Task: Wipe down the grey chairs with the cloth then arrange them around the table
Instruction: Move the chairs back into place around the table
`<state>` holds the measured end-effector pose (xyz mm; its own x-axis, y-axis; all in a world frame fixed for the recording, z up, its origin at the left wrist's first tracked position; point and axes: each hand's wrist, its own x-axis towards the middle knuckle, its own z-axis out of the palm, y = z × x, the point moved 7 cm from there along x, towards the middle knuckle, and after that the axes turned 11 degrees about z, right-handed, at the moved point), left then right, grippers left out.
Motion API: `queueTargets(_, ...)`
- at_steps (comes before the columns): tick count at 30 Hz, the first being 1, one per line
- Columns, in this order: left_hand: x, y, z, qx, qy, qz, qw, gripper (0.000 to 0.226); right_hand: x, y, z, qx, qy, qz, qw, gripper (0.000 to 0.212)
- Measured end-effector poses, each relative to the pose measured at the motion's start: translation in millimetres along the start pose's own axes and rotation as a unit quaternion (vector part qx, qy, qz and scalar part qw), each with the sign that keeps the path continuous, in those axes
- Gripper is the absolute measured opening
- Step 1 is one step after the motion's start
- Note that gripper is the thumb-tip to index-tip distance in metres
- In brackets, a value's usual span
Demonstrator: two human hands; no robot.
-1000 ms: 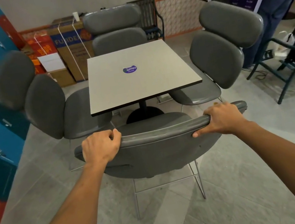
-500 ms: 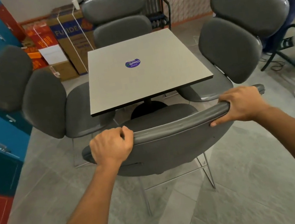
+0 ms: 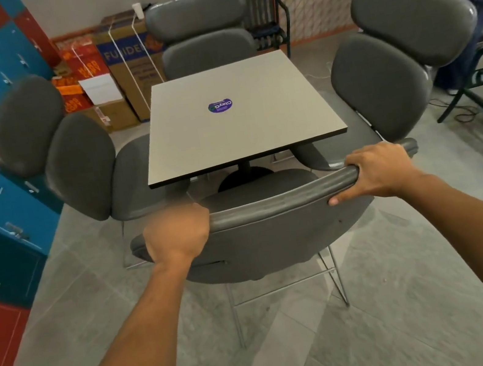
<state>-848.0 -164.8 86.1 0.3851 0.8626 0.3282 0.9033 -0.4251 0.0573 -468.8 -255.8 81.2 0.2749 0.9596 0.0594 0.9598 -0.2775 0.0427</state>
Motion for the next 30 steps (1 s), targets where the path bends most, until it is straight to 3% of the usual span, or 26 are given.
queueTargets(10,-25.2,11.2,-3.9,0.011,-0.012,0.009,1.000,0.057,-39.8,9.3,-2.8,0.022,0.031,0.006,0.999,0.075)
queueTargets(17,10.6,-9.2,1.7,0.002,-0.003,0.028,1.000,0.054,-7.6,-1.4,1.6,0.006,0.052,0.004,0.999,0.103)
queueTargets(23,15.7,-16.5,3.2,-0.006,0.008,0.038,0.999,0.054,-4.0,-9.7,0.7,0.000,0.086,-0.011,0.996,0.097)
queueTargets(30,10.4,-18.6,3.2,-0.009,0.006,0.026,1.000,0.059,-3.0,-12.4,-0.6,-0.022,0.052,-0.005,0.998,0.101)
